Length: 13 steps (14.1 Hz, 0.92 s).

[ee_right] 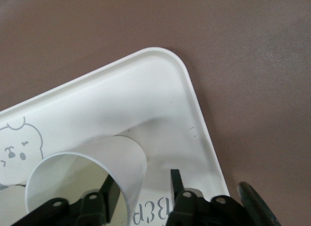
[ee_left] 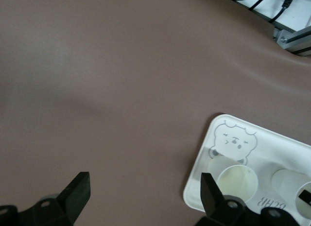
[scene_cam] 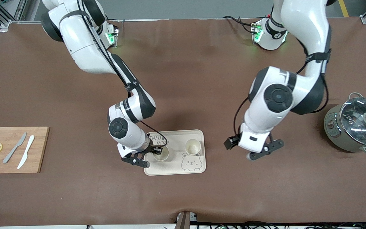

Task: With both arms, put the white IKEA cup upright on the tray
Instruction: 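Open both grippers and lift them away from the cups on the tray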

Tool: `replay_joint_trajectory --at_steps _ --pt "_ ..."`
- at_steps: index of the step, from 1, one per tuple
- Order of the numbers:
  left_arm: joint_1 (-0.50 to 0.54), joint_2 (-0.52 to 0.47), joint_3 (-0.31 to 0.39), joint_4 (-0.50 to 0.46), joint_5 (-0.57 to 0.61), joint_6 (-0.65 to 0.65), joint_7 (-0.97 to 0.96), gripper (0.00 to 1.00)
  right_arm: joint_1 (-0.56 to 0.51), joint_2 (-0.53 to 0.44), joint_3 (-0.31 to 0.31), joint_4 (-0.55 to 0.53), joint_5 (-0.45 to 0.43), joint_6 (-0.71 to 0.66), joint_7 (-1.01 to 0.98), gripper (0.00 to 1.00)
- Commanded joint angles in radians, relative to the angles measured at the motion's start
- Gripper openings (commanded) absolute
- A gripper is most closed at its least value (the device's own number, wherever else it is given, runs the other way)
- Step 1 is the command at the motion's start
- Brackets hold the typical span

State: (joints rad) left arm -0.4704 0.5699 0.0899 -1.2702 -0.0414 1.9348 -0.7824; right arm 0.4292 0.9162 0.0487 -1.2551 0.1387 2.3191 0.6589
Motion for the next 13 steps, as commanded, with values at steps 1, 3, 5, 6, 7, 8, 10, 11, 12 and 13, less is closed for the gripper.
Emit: replay_joint_trajectory --at_steps 1,3,5,6,7,8,10,11,12,13 --pt "0.036 -0.091 -0.008 -0.075 0.067 -0.051 0.052 1.0 0.003 -0.005 -0.004 -0.003 -0.021 0.01 0.022 1.0" --pt "0.062 -0.132 -0.007 -0.096 0.066 -0.077 0.133 1.0 -0.004 -0.014 -0.004 -0.003 -0.025 0.0 0.016 1.0" --pt "0.098 -0.18 -0.01 -0.129 0.066 -0.091 0.21 1.0 -0.015 -0.034 -0.006 -0.003 -0.025 -0.013 0.01 1.0" --pt "0.114 -0.205 -0.01 -0.153 0.067 -0.092 0.241 1.0 -0.024 -0.04 -0.009 -0.001 -0.025 -0.039 0.008 1.0" --pt "0.127 -0.231 -0.01 -0.178 0.067 -0.092 0.271 1.0 -0.024 -0.043 -0.009 0.006 -0.027 -0.07 0.007 1.0" --pt "0.142 -0.252 -0.01 -0.198 0.066 -0.092 0.307 1.0 -0.023 -0.06 -0.009 0.006 -0.025 -0.098 0.008 1.0" --pt "0.167 -0.292 -0.01 -0.233 0.066 -0.092 0.373 1.0 -0.023 -0.098 -0.009 0.006 -0.025 -0.16 0.011 1.0" --pt "0.183 -0.31 -0.01 -0.248 0.066 -0.092 0.405 1.0 -0.02 -0.126 -0.007 0.006 -0.024 -0.197 0.013 1.0" --pt "0.196 -0.327 -0.01 -0.261 0.066 -0.094 0.437 1.0 -0.02 -0.157 -0.007 0.006 -0.024 -0.245 0.014 1.0" --pt "0.211 -0.343 -0.01 -0.271 0.066 -0.099 0.474 1.0 -0.02 -0.196 -0.007 0.005 -0.024 -0.304 0.016 1.0"
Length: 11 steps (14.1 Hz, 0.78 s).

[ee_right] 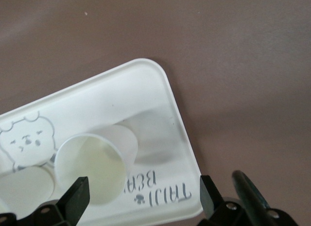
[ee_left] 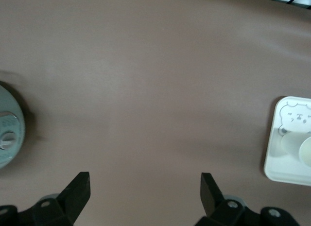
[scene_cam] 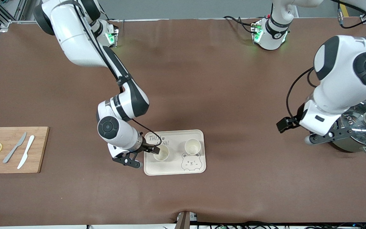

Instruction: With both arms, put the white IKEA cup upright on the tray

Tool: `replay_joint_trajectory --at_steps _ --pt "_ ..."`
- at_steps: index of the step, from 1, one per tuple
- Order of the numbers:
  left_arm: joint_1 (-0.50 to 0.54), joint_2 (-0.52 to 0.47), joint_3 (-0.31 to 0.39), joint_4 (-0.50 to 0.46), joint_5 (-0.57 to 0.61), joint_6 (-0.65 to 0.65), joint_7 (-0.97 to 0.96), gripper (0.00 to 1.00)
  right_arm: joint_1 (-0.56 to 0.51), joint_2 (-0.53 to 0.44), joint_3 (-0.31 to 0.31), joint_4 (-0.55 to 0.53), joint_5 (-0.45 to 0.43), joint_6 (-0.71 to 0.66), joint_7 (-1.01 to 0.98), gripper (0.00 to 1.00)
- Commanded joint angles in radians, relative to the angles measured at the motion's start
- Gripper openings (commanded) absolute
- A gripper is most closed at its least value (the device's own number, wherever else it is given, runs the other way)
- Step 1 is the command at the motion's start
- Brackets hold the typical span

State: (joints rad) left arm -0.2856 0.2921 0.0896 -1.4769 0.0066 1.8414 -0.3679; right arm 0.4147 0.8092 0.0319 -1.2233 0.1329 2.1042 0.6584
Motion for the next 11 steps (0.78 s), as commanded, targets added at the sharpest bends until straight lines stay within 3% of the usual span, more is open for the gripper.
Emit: replay_joint_trajectory --at_steps 1,7,11 --pt "0.048 -0.08 -0.01 -0.075 0.018 -0.007 0.093 1.0 -0.007 -0.138 0.009 -0.031 -0.018 -0.157 0.02 1.0" --pt "0.127 -0.166 -0.011 -0.092 0.016 -0.092 0.273 1.0 -0.04 -0.43 0.006 -0.054 -0.021 -0.518 0.0 1.0" --pt "0.14 -0.202 -0.004 -0.092 0.013 -0.132 0.325 1.0 -0.117 -0.651 0.006 -0.26 -0.087 -0.523 -0.189 1.0"
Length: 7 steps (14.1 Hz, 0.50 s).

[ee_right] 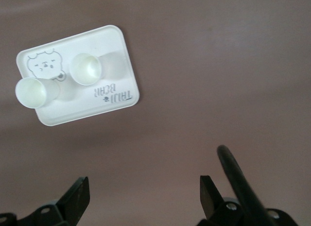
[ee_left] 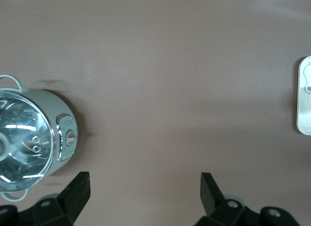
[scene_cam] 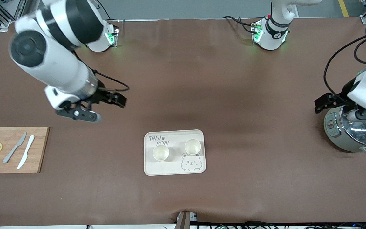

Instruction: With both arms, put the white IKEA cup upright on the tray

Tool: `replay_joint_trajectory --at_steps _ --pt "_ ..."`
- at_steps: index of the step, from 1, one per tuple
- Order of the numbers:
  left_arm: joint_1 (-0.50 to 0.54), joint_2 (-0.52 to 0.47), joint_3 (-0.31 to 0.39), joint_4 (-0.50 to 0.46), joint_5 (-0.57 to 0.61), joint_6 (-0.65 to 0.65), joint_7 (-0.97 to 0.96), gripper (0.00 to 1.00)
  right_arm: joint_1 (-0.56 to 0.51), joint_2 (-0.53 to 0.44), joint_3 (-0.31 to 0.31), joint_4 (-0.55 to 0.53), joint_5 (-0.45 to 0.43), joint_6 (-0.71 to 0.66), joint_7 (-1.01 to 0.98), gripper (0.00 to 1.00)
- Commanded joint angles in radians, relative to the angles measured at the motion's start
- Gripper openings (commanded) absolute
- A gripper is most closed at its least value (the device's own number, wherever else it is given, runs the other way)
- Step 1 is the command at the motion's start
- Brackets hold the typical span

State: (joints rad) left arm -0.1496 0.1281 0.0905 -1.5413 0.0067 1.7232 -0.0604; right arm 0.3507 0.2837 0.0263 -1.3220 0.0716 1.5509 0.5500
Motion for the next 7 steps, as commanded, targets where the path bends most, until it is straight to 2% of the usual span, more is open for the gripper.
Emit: replay_joint_trajectory --at_steps 1,4,7 --pt "0.018 -0.048 -0.006 -0.026 0.013 -0.033 0.019 1.0 -0.088 -0.156 0.012 -0.18 -0.026 0.022 -0.128 1.0" --pt "0.022 -0.057 -0.009 -0.011 0.013 -0.04 0.02 1.0 -0.179 -0.247 0.012 -0.253 -0.026 0.024 -0.249 1.0" --pt "0.018 -0.041 -0.011 0.055 0.007 -0.04 0.011 1.0 -0.284 -0.308 0.012 -0.264 -0.026 0.017 -0.394 1.0"
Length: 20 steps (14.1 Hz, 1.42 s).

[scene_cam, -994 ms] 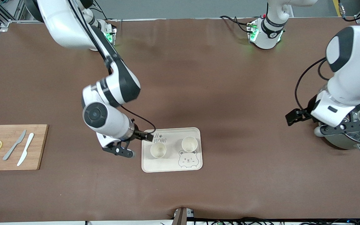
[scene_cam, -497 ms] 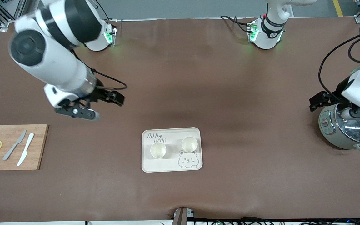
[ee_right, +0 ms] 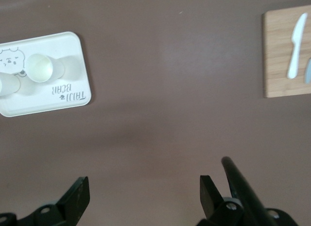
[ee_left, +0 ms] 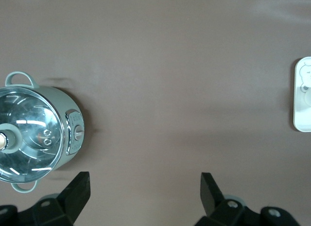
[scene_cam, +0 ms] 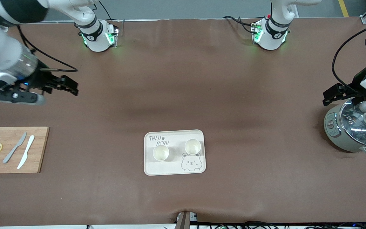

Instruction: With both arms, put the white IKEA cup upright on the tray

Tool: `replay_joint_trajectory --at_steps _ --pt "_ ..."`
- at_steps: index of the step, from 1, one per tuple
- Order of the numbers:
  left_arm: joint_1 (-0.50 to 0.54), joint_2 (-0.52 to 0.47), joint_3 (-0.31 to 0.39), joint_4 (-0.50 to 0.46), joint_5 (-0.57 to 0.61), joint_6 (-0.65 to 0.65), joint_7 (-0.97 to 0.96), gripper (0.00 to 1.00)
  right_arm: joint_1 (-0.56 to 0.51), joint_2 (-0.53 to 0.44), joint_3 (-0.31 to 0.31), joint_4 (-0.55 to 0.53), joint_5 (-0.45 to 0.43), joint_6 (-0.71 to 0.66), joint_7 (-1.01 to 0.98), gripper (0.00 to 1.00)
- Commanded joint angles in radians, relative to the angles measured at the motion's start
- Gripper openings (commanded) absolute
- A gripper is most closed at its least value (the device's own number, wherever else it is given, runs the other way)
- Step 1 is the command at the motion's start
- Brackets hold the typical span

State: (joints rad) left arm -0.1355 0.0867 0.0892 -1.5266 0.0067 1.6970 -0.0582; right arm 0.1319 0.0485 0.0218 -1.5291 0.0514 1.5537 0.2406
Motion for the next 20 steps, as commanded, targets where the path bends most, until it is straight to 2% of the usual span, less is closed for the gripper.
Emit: replay_joint_trajectory --at_steps 1,4,6,10,20 --pt "0.004 0.001 -0.009 0.06 0.006 -0.014 0.006 1.0 -0.118 -0.076 0.018 -0.051 -0.005 0.014 -0.143 1.0" --pt "0.002 0.01 -0.009 0.108 0.004 -0.054 0.008 1.0 -0.239 -0.068 0.018 -0.043 -0.002 0.029 -0.253 1.0" --pt "0.002 0.025 -0.009 0.137 0.002 -0.088 0.008 1.0 -0.268 -0.064 0.018 -0.031 -0.007 0.037 -0.268 1.0" --pt "0.004 0.039 -0.008 0.166 0.001 -0.157 0.008 1.0 -0.278 -0.053 0.018 -0.026 -0.015 0.066 -0.267 1.0" --pt "0.004 0.039 -0.006 0.164 0.002 -0.158 0.008 1.0 -0.287 -0.027 0.018 0.0 -0.013 0.062 -0.267 1.0"
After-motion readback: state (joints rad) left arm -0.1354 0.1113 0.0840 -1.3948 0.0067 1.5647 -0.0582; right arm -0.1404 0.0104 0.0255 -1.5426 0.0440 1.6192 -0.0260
